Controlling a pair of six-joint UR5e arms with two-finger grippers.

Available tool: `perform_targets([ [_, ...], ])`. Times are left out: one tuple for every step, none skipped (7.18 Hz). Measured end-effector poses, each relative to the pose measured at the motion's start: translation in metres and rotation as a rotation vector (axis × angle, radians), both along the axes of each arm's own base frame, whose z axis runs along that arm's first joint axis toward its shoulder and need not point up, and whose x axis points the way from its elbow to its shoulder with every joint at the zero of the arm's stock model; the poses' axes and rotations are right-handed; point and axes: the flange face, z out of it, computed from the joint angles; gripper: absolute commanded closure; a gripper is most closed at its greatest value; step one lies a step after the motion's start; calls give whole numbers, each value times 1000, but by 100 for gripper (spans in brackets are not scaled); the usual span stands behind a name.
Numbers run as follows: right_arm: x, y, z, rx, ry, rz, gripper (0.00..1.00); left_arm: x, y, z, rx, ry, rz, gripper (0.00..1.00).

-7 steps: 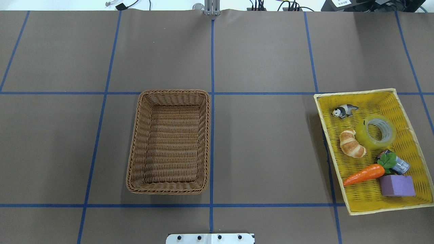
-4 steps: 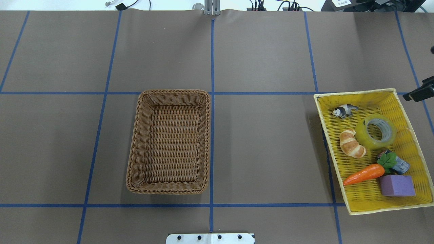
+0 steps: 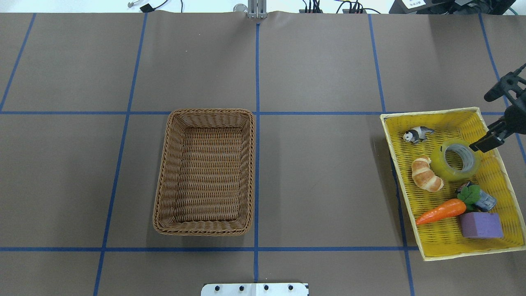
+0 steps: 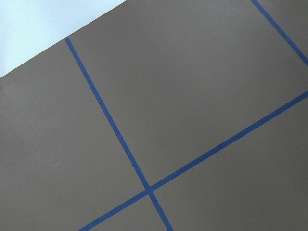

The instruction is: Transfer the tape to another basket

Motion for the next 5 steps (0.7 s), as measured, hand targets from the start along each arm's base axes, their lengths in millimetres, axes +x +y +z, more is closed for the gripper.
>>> perform_targets([
  [-11,3,7,-10,6,-22,9,0,0,0,3,0,0,1],
  [-20,5,11,-17,11,-39,11,0,0,-1,5,0,0,1],
  [-29,5,15,-22,16,-54,28,0,0,-2,8,0,0,1],
  [-36,3,17,-19,18,-63,50,0,0,-3,10,0,0,1],
  [-40,2,16,-8,17,-69,100,0,0,-3,10,0,0,1],
])
